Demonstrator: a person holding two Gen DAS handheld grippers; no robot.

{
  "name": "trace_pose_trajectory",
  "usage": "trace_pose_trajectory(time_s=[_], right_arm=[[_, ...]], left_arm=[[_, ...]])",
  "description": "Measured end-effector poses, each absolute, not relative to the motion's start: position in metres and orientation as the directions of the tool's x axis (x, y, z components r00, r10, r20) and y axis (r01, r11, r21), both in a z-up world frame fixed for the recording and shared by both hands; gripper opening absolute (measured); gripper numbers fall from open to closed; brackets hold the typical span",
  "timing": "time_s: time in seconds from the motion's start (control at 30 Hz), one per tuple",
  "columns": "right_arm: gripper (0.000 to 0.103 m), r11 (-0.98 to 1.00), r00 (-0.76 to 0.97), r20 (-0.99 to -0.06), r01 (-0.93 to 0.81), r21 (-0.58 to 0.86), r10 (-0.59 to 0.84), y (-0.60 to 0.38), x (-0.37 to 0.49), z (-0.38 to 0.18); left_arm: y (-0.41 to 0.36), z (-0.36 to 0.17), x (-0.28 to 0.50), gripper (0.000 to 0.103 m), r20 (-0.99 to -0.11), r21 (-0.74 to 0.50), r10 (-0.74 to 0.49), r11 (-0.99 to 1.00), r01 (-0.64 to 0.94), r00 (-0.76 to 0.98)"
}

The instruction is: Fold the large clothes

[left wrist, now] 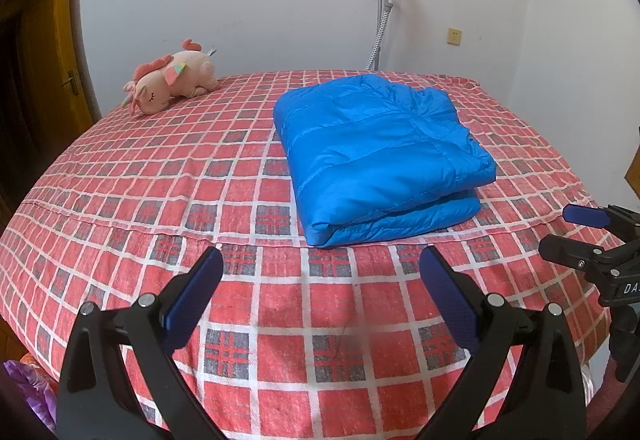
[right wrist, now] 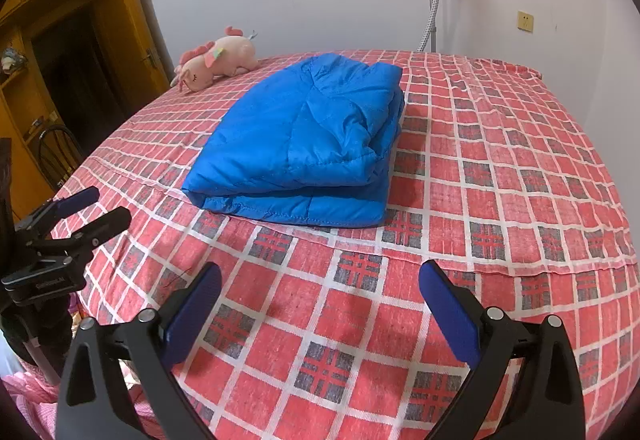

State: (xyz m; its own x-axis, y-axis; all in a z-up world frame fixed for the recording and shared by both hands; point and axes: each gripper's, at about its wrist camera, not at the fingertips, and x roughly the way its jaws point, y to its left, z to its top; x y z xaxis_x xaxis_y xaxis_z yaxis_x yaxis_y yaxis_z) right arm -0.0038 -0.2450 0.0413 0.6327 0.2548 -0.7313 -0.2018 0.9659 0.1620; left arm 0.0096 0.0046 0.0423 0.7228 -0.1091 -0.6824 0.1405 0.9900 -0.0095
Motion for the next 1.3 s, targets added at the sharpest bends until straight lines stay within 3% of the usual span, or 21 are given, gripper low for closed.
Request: trace_pose_trajectory(time_s=[1.3], right_arm=[[0.099, 0.966, 0.627, -0.736, -0.204, 0.161, 0.255, -0.2437, -0.0001, 0.0391]], left_arm=[[0.0023, 0.0360, 0.0131, 0.098, -0.696, -0.013, -0.118, 0.988, 0.151, 0.709]])
